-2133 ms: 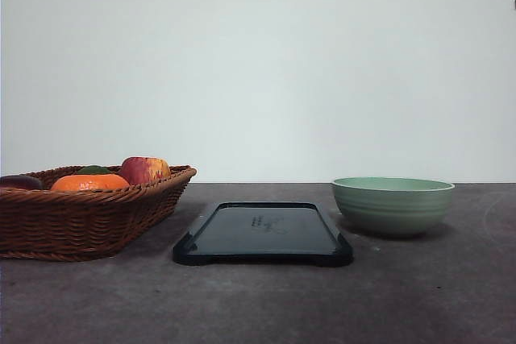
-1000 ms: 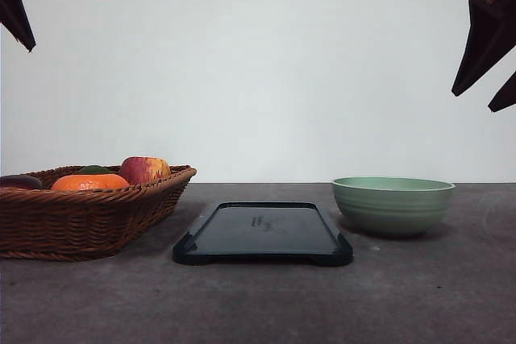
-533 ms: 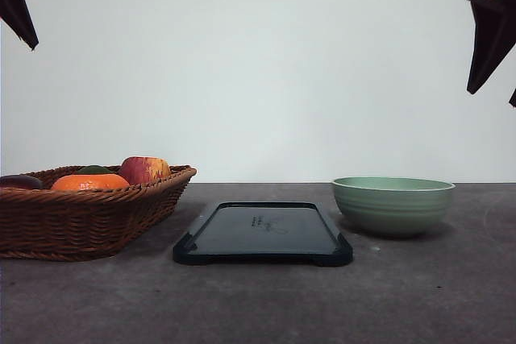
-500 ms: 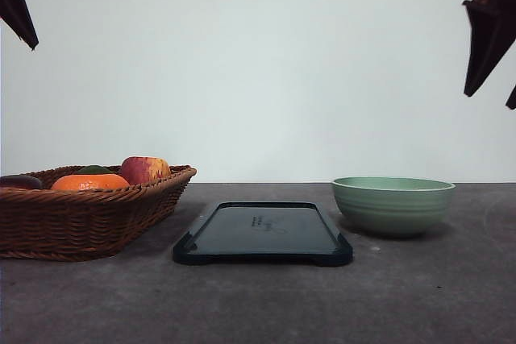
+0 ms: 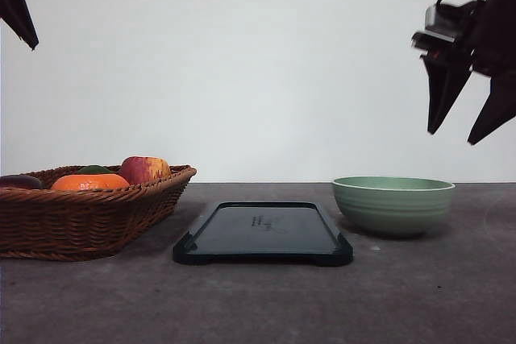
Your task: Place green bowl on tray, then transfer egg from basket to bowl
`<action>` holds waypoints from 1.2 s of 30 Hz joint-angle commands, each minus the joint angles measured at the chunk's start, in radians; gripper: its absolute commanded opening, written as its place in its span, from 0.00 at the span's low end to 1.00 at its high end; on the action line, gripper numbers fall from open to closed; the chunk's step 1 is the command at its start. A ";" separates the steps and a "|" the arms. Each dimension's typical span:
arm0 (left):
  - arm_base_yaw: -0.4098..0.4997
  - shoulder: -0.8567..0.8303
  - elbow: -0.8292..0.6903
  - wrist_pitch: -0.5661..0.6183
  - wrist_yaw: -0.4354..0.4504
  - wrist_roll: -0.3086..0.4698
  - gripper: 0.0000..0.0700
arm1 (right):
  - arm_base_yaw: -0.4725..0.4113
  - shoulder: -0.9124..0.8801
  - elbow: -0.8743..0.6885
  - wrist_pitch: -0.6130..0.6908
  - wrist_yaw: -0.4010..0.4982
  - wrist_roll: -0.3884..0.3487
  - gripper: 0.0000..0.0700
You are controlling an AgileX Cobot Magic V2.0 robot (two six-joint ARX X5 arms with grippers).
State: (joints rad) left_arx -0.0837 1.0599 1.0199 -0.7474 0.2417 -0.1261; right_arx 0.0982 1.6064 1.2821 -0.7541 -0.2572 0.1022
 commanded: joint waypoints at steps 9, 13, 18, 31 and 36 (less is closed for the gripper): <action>-0.003 0.006 0.023 0.028 0.005 0.002 0.61 | 0.002 0.123 0.043 0.048 0.005 -0.013 0.50; -0.003 0.007 0.023 0.034 0.005 0.002 0.61 | 0.002 0.158 0.043 0.060 0.021 -0.013 0.49; -0.003 0.007 0.023 0.035 0.005 0.002 0.61 | 0.002 0.196 0.043 0.064 0.025 -0.013 0.36; -0.003 0.007 0.023 0.035 0.005 0.002 0.61 | 0.002 0.243 0.045 0.049 0.022 -0.013 0.00; -0.003 0.007 0.023 0.035 0.005 0.002 0.61 | 0.002 0.242 0.113 -0.058 0.024 -0.015 0.00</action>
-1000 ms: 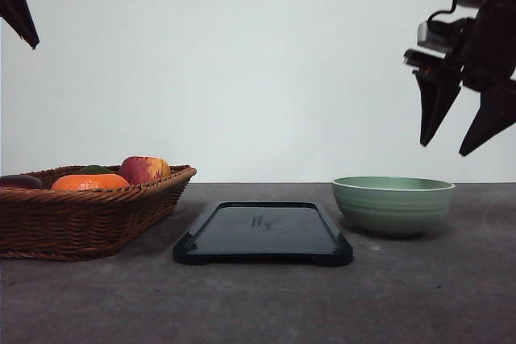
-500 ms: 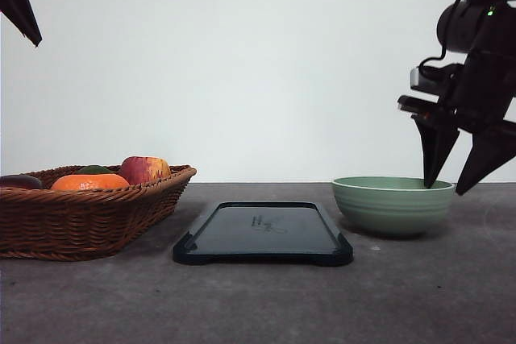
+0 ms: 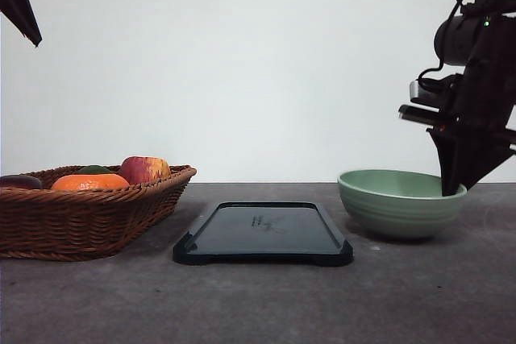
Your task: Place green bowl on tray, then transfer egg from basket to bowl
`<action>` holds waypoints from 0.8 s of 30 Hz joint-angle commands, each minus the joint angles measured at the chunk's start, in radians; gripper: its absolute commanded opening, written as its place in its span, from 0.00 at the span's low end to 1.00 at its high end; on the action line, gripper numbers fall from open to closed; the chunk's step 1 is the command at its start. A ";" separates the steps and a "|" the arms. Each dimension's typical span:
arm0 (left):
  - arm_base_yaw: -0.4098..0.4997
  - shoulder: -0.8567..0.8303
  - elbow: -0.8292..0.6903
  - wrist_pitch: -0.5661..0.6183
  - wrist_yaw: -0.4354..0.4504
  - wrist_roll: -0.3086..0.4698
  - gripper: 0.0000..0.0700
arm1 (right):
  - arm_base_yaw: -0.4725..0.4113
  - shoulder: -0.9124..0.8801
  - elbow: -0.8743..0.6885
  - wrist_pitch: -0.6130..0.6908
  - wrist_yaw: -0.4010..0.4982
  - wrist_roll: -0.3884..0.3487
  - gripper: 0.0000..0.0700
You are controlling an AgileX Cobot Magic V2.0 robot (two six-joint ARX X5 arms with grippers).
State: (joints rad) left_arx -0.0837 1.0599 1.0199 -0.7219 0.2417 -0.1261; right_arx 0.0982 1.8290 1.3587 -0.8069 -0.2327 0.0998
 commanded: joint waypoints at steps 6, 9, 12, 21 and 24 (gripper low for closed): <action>-0.003 0.007 0.023 0.009 0.004 0.002 0.61 | 0.014 0.019 0.238 -0.235 0.020 -0.060 0.00; -0.003 0.007 0.023 0.009 0.005 0.003 0.61 | 0.031 0.020 0.334 -0.312 0.033 -0.060 0.00; -0.003 0.007 0.023 0.010 0.005 0.003 0.61 | 0.063 0.023 0.403 -0.373 0.029 -0.059 0.00; -0.003 0.007 0.023 0.010 0.005 0.003 0.61 | 0.201 0.078 0.450 -0.360 0.024 -0.046 0.00; -0.003 0.007 0.023 0.010 0.005 0.003 0.61 | 0.241 0.114 0.451 -0.328 0.023 -0.031 0.00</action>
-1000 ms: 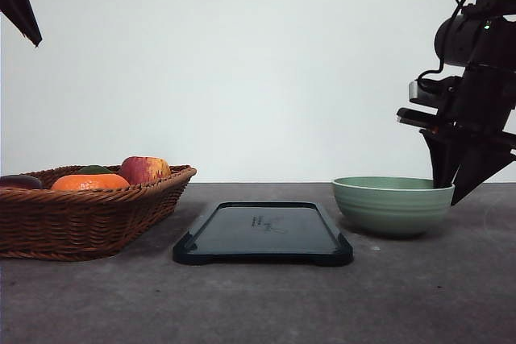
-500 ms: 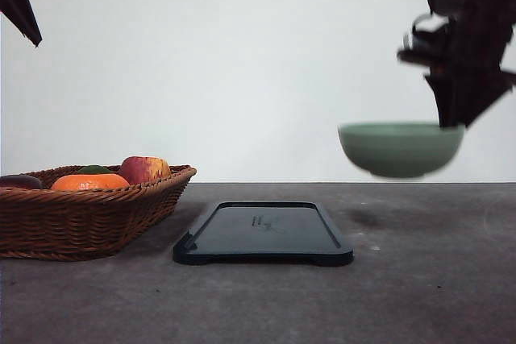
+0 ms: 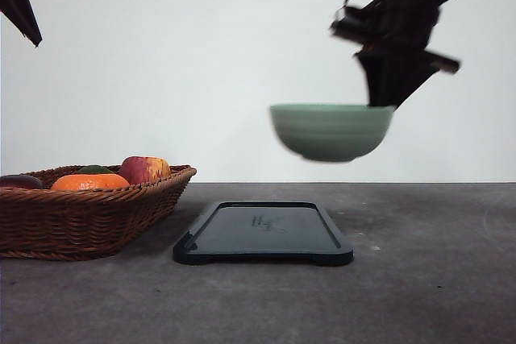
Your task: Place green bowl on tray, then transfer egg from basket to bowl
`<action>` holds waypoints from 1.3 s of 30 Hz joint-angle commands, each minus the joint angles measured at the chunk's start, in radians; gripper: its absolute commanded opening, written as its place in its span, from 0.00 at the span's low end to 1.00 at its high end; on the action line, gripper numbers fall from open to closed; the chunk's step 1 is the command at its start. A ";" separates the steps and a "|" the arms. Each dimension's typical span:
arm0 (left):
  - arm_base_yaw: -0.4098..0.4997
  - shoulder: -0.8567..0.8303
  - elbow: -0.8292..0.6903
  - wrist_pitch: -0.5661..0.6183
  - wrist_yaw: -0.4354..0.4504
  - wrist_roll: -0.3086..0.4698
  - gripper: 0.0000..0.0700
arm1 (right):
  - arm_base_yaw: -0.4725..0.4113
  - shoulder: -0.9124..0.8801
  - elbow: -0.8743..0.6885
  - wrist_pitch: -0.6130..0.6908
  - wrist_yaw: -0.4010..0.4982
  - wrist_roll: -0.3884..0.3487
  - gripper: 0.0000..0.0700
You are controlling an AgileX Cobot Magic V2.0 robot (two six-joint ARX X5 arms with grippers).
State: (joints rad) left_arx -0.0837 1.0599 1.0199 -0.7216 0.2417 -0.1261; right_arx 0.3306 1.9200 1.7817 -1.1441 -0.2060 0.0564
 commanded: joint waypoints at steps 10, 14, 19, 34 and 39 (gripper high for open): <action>-0.003 0.007 0.023 0.009 0.005 0.003 0.61 | 0.080 0.132 0.046 0.162 -0.016 0.068 0.00; -0.003 0.007 0.023 0.009 0.004 0.003 0.61 | 0.082 0.180 0.063 0.174 -0.029 0.078 0.00; -0.003 0.007 0.023 0.009 0.004 0.003 0.61 | 0.081 0.211 0.066 0.206 -0.033 0.091 0.00; -0.003 0.007 0.023 0.010 0.004 0.006 0.61 | 0.090 0.247 0.066 0.224 -0.031 0.093 0.01; -0.003 0.007 0.023 0.010 0.004 0.005 0.61 | 0.098 0.247 0.066 0.223 -0.031 0.093 0.16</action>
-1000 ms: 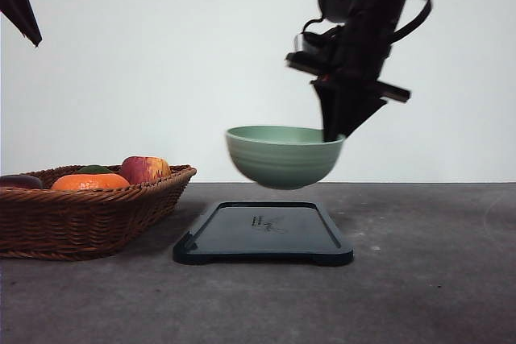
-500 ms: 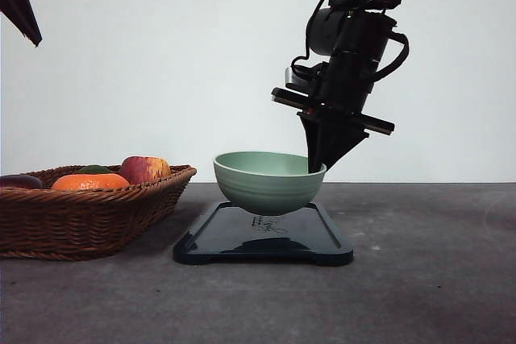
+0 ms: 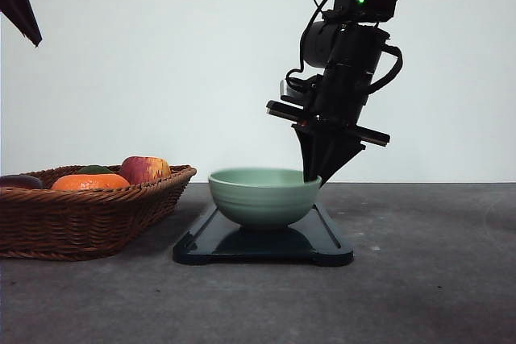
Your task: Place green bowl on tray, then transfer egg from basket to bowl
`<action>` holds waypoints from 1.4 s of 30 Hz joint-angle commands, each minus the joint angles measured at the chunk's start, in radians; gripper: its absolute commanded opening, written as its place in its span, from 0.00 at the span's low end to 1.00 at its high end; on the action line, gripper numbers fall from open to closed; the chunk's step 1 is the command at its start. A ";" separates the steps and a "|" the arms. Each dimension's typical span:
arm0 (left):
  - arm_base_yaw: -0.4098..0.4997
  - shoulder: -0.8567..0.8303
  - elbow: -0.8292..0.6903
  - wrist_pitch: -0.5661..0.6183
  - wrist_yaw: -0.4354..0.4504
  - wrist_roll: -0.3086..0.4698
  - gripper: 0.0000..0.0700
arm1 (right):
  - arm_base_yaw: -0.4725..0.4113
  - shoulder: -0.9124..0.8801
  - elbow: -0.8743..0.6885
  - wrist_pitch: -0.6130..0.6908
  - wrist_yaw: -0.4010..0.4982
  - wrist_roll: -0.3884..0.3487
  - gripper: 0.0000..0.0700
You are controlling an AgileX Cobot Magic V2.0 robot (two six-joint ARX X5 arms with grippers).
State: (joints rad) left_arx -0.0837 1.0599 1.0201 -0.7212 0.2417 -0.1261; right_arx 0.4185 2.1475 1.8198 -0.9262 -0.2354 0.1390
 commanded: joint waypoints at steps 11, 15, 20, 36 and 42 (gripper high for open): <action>-0.003 0.007 0.022 0.007 0.004 0.006 0.61 | 0.013 -0.064 0.043 -0.050 -0.004 -0.013 0.23; -0.003 0.007 0.022 -0.003 0.004 0.005 0.61 | 0.022 -0.136 0.038 -0.034 0.059 -0.017 0.24; -0.003 0.007 0.022 -0.026 0.004 0.005 0.61 | 0.032 -0.259 -0.096 0.132 0.084 -0.017 0.24; -0.003 0.007 0.022 -0.043 0.004 0.005 0.61 | 0.040 -0.780 -0.816 0.567 0.079 -0.024 0.23; -0.003 0.007 0.022 -0.053 0.005 0.005 0.61 | 0.040 -0.964 -0.995 0.598 0.080 -0.023 0.23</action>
State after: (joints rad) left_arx -0.0837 1.0599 1.0203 -0.7787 0.2417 -0.1261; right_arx 0.4517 1.1910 0.8253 -0.3447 -0.1562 0.1272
